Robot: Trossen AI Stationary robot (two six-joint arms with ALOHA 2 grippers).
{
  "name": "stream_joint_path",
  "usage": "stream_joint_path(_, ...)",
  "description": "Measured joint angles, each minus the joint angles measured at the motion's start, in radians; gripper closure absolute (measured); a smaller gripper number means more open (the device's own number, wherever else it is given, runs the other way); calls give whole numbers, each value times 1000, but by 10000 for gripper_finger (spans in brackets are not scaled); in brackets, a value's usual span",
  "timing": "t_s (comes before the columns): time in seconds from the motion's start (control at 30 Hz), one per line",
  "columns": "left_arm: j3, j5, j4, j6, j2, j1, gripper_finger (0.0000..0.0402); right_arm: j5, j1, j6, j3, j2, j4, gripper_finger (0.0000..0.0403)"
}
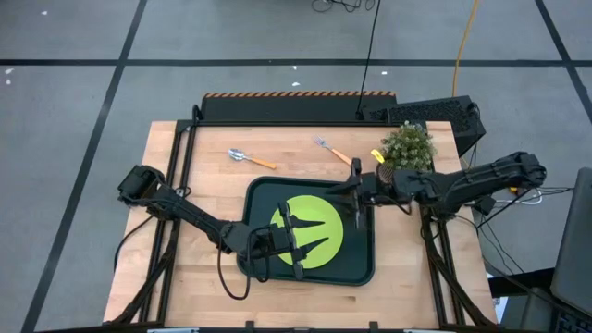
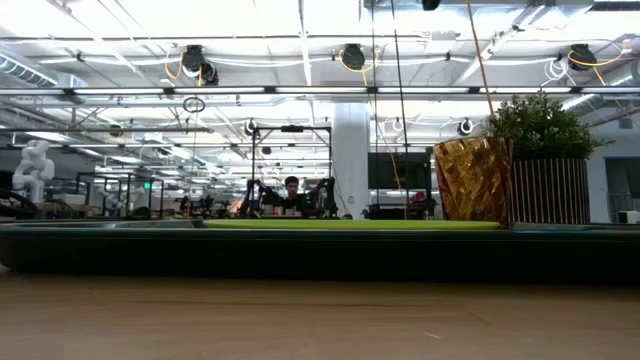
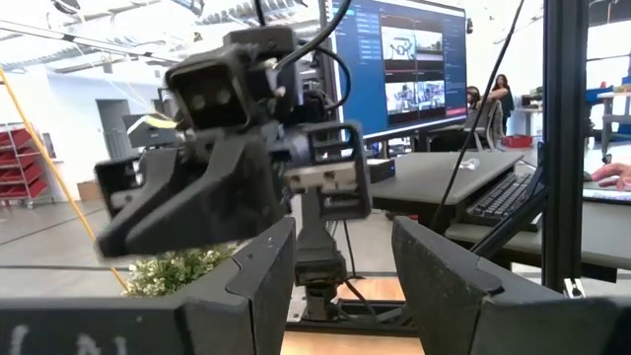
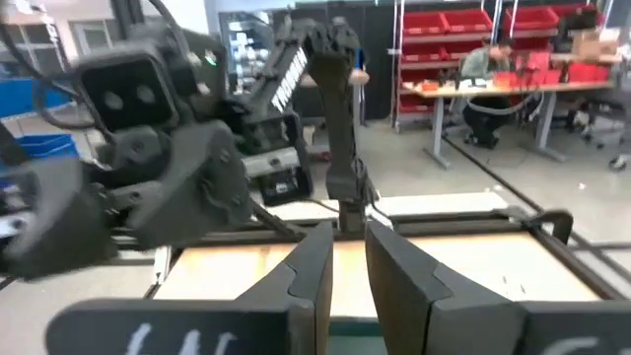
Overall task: Pick and place plate/cup/fork/spoon on tray
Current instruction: Adjust the black tray on the table
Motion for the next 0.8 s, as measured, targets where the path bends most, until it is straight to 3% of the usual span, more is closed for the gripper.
stream_joint_path(0.43,0,0,0,0,0,0,227,-145,-33,22,0,106,151,343)
stream_joint_path(0.8,0,0,0,0,0,0,227,-150,-32,55,0,119,165,344)
